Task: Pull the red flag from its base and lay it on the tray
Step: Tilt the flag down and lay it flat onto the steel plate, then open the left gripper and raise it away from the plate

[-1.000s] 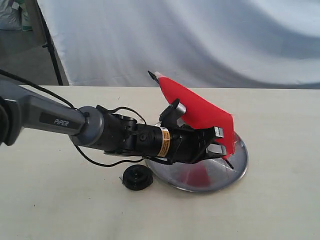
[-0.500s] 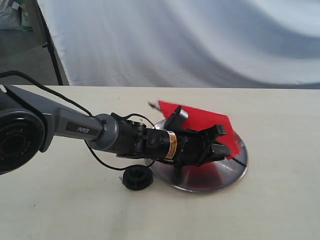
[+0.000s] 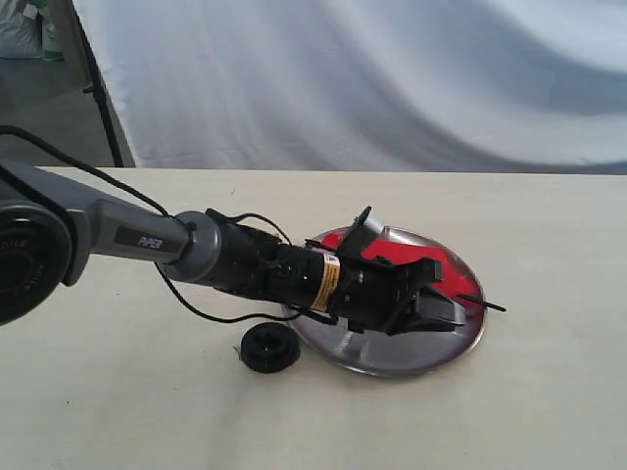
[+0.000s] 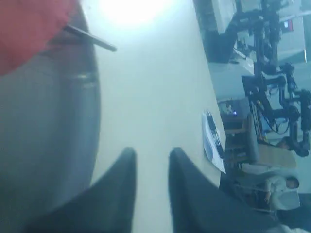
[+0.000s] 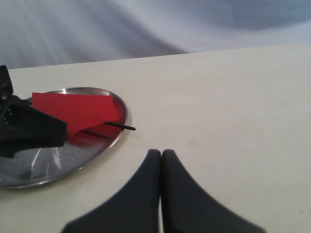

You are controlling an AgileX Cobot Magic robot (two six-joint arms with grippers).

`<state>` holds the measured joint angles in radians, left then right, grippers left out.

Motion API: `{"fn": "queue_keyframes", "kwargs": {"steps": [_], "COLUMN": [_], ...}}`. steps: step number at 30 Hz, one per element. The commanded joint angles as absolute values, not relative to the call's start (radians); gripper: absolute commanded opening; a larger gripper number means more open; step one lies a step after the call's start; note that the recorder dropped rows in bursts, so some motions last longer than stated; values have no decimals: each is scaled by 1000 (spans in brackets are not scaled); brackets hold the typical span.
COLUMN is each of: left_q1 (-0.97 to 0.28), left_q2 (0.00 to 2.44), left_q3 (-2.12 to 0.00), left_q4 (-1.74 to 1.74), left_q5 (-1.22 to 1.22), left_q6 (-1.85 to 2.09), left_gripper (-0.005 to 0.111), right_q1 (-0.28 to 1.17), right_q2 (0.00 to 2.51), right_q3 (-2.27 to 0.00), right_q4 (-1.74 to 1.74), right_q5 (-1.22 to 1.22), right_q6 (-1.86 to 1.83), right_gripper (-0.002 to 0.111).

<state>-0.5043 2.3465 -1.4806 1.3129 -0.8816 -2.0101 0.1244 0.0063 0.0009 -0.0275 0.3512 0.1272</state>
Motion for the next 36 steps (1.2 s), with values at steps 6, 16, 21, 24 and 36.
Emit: {"fn": "queue_keyframes", "kwargs": {"steps": [6,16,21,24,36], "left_q1": [-440,-440,-440,-440,-440], "left_q2": [2101,1771,1594,1461,721], "left_q3": [-1484,-1357,-1245,-1157,-597], "left_q4": [1728,1744,1744,1744,1731], "left_q5": [-851,-691,-575,-471,84], "left_q6": [-2019,-1988,-1904,-1819,-1404], "left_gripper": [0,0,0,0,0], "right_q1": [122,122,122,122,122], "right_q2": [0,0,0,0,0], "right_q3": [0,0,0,0,0], "right_q4": [-35,-35,-35,-35,-35], "right_q5": [347,347,347,347,347], "right_q6": [126,126,126,126,126], "right_gripper": [0,0,0,0,0]}}
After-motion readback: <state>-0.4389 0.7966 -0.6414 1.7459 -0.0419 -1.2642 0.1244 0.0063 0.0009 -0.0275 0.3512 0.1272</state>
